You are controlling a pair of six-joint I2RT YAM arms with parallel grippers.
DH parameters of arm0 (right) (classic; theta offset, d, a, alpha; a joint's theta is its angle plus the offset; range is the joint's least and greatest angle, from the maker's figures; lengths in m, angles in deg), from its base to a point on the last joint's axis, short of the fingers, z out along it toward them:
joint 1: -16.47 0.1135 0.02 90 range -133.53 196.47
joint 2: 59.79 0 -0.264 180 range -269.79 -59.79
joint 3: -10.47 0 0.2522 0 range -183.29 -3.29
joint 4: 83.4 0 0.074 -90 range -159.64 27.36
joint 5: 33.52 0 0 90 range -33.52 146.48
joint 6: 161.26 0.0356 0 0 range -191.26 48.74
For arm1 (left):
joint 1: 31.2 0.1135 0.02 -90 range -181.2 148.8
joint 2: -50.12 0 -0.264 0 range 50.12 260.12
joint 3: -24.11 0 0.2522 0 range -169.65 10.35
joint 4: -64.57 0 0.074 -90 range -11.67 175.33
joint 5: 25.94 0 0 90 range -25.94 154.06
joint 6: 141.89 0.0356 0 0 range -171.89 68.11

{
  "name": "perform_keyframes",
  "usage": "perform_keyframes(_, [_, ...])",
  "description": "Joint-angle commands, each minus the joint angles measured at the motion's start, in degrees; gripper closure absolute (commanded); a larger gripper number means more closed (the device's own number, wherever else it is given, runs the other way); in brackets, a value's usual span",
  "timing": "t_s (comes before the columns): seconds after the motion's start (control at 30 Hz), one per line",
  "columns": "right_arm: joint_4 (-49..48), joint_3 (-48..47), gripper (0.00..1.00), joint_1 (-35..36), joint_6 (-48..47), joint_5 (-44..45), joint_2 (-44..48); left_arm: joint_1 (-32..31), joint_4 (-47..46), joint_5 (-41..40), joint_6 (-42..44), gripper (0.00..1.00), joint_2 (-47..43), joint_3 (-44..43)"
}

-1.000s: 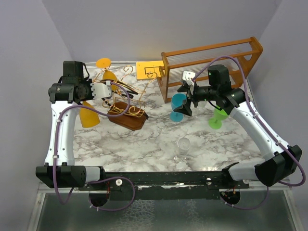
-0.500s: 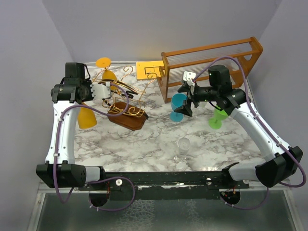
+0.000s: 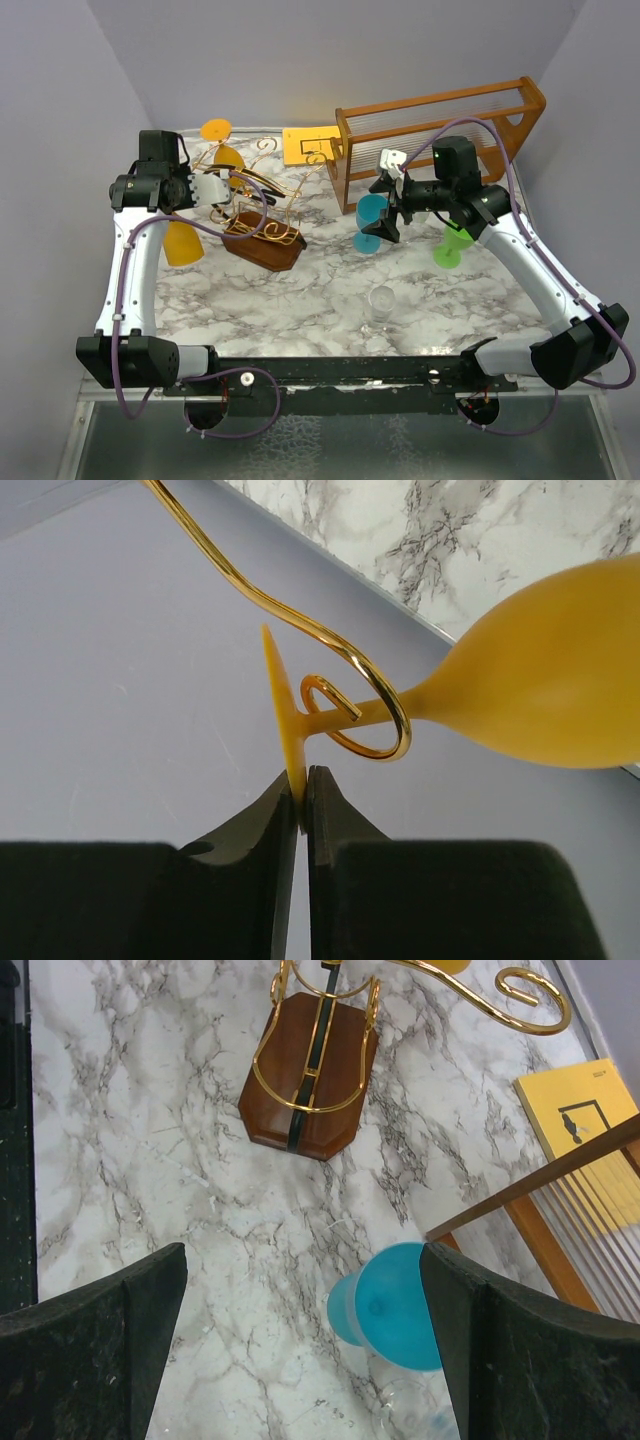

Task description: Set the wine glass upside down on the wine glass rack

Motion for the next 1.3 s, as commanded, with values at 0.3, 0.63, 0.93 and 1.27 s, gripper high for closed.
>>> perform_keyframes(0.3, [-2.0, 0.7, 0.0, 0.0, -0.9, -0.9, 1.2, -0.5, 1.8, 0.2, -1.4, 0.78, 0.3, -1.7])
perform_keyframes(0.63, [-2.0, 0.8, 0.01, 0.0, -0.9, -0.8, 1.2, -1.2, 3.6, 0.1, -1.4, 0.73, -0.1, -2.8])
perform_keyframes(0.93, [-2.3, 1.1, 0.0, 0.0, -1.0, -0.7, 1.4, -1.7, 5.5, -0.6, -1.4, 0.66, -0.6, -3.7])
perform_keyframes(1.27, [-2.4, 1.2, 0.01, 0.0, -1.0, -0.8, 1.9, -1.9, 7.5, -1.1, -1.6, 0.62, -1.4, -4.0])
